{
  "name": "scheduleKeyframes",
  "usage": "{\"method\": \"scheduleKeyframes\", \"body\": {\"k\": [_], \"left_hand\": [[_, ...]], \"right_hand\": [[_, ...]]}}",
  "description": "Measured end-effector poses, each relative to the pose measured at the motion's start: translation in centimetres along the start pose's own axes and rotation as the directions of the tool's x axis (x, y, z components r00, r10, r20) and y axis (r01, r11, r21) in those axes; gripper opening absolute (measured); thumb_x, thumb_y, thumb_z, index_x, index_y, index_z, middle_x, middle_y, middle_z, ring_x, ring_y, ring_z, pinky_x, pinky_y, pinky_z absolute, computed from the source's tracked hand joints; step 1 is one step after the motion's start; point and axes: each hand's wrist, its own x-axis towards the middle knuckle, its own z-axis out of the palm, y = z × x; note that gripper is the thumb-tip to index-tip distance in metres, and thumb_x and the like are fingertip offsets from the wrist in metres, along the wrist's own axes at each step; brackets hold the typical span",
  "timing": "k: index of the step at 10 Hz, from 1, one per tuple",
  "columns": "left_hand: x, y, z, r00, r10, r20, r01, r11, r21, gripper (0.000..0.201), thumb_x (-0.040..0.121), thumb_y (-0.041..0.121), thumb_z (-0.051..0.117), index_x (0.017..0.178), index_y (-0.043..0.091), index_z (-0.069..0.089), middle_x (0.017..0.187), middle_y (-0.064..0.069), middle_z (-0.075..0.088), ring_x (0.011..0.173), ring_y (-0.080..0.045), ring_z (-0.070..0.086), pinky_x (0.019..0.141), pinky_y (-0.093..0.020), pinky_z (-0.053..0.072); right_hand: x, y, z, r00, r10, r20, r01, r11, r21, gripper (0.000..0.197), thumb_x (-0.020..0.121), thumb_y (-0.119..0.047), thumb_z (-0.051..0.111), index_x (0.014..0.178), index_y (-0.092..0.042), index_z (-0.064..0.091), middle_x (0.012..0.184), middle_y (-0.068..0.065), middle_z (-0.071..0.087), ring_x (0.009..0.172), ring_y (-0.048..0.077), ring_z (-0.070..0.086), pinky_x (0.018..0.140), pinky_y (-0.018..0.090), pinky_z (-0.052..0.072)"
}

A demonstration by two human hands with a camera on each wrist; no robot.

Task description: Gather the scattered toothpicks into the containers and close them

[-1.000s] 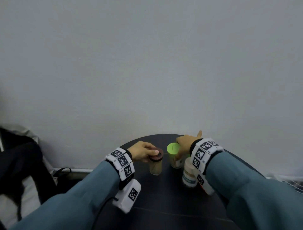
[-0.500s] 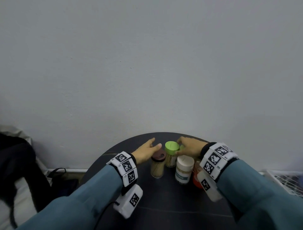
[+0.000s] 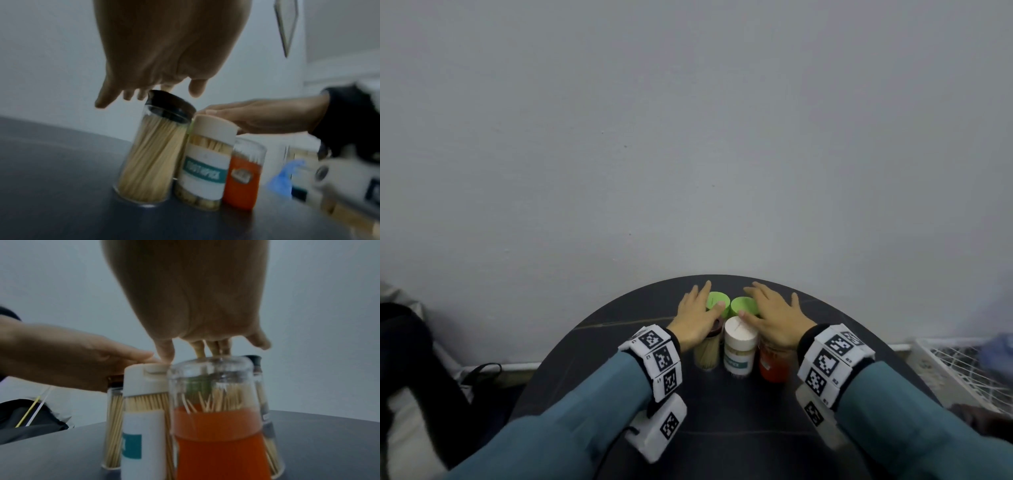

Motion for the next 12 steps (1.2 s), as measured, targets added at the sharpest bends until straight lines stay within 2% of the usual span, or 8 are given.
{"method": "scheduleKeyframes", "body": {"k": [2, 3, 4, 5, 6, 8, 10, 12], "left_hand": [[0.3, -0.2, 0.4, 0.985, 0.167, 0.035, -0.171, 0.947, 0.272, 0.056, 0.102, 0.044, 0.026, 0.152, 0.03, 0.007, 0.161, 0.003, -0.004, 0.147, -0.014, -0.011, 0.116, -0.05, -0.003], [0.1, -0.3, 0.8, 0.979, 0.198, 0.05, -0.204, 0.925, 0.322, 0.053, 0.102, 0.042, 0.027, 0.152, 0.031, 0.011, 0.161, 0.0, 0.002, 0.148, -0.016, -0.007, 0.117, -0.045, -0.001], [-0.3, -0.2, 1.3, 0.977, 0.207, 0.045, -0.21, 0.921, 0.329, 0.052, 0.103, 0.039, 0.029, 0.152, 0.028, 0.016, 0.161, -0.004, 0.005, 0.148, -0.017, -0.004, 0.119, -0.034, 0.002], [-0.4, -0.1, 1.7, 0.983, 0.182, -0.011, -0.169, 0.935, 0.311, 0.052, 0.103, 0.038, 0.029, 0.152, 0.024, 0.019, 0.161, -0.005, 0.006, 0.148, -0.017, -0.003, 0.118, -0.03, 0.003], [-0.2, -0.2, 2.0, 0.985, 0.169, -0.046, -0.148, 0.942, 0.301, 0.05, 0.103, 0.035, 0.03, 0.151, 0.022, 0.02, 0.161, -0.007, 0.008, 0.148, -0.019, -0.002, 0.119, -0.032, 0.003], [0.1, -0.3, 2.1, 0.982, 0.18, -0.048, -0.154, 0.93, 0.333, 0.05, 0.104, 0.033, 0.029, 0.151, 0.02, 0.022, 0.16, -0.009, 0.012, 0.148, -0.021, 0.0, 0.12, -0.035, 0.005], [-0.5, 0.8, 1.1, 0.993, 0.121, -0.01, -0.106, 0.905, 0.413, 0.052, 0.103, 0.039, 0.027, 0.152, 0.024, 0.017, 0.161, -0.002, 0.005, 0.148, -0.017, -0.001, 0.117, -0.048, -0.004], [-1.5, 2.2, 0.5, 0.98, 0.194, -0.045, -0.167, 0.922, 0.35, 0.052, 0.103, 0.038, 0.029, 0.152, 0.021, 0.019, 0.161, -0.001, 0.008, 0.148, -0.015, 0.001, 0.117, -0.045, -0.003]], "right_hand": [[-0.4, 1.2, 1.7, 0.995, 0.098, 0.0, -0.098, 0.99, 0.101, 0.057, 0.101, -0.04, 0.022, 0.149, -0.015, 0.007, 0.157, 0.01, -0.003, 0.145, 0.024, -0.01, 0.115, 0.052, 0.005], [0.1, 1.6, 2.4, 0.995, 0.069, -0.066, -0.062, 0.993, 0.105, 0.078, 0.087, -0.058, 0.005, 0.148, -0.012, 0.018, 0.155, 0.014, 0.009, 0.144, 0.031, 0.004, 0.115, 0.051, 0.012], [1.5, 2.4, 2.6, 0.998, -0.036, 0.042, 0.032, 0.996, 0.089, 0.071, 0.094, -0.044, -0.007, 0.123, 0.001, 0.04, 0.128, 0.025, 0.053, 0.118, 0.046, 0.041, 0.089, 0.06, 0.045], [1.0, 1.2, 2.1, 0.988, -0.105, -0.115, 0.097, 0.993, -0.068, 0.056, 0.1, -0.029, 0.003, 0.133, 0.004, 0.035, 0.139, 0.018, 0.042, 0.127, 0.033, 0.029, 0.111, 0.044, 0.027], [1.2, 1.5, 2.4, 0.988, -0.117, -0.101, 0.114, 0.993, -0.029, 0.071, 0.095, -0.045, -0.002, 0.143, -0.001, 0.025, 0.149, 0.011, 0.024, 0.138, 0.026, 0.016, 0.111, 0.027, 0.0], [2.3, 2.1, 2.9, 0.985, -0.141, -0.095, 0.152, 0.981, 0.123, 0.085, 0.094, -0.045, -0.012, 0.128, 0.002, 0.049, 0.134, 0.014, 0.048, 0.126, 0.029, 0.033, 0.111, 0.036, 0.029], [0.8, 1.3, 1.4, 0.999, -0.022, -0.043, 0.026, 0.995, 0.094, 0.047, 0.102, -0.034, 0.021, 0.146, -0.02, 0.023, 0.156, -0.002, 0.012, 0.145, 0.014, 0.0, 0.114, 0.054, 0.0], [-0.5, 1.2, -0.1, 0.992, -0.082, -0.096, 0.089, 0.993, 0.082, 0.048, 0.101, -0.037, 0.024, 0.145, -0.018, 0.025, 0.156, -0.002, 0.014, 0.144, 0.013, 0.007, 0.114, 0.053, 0.002]]}}
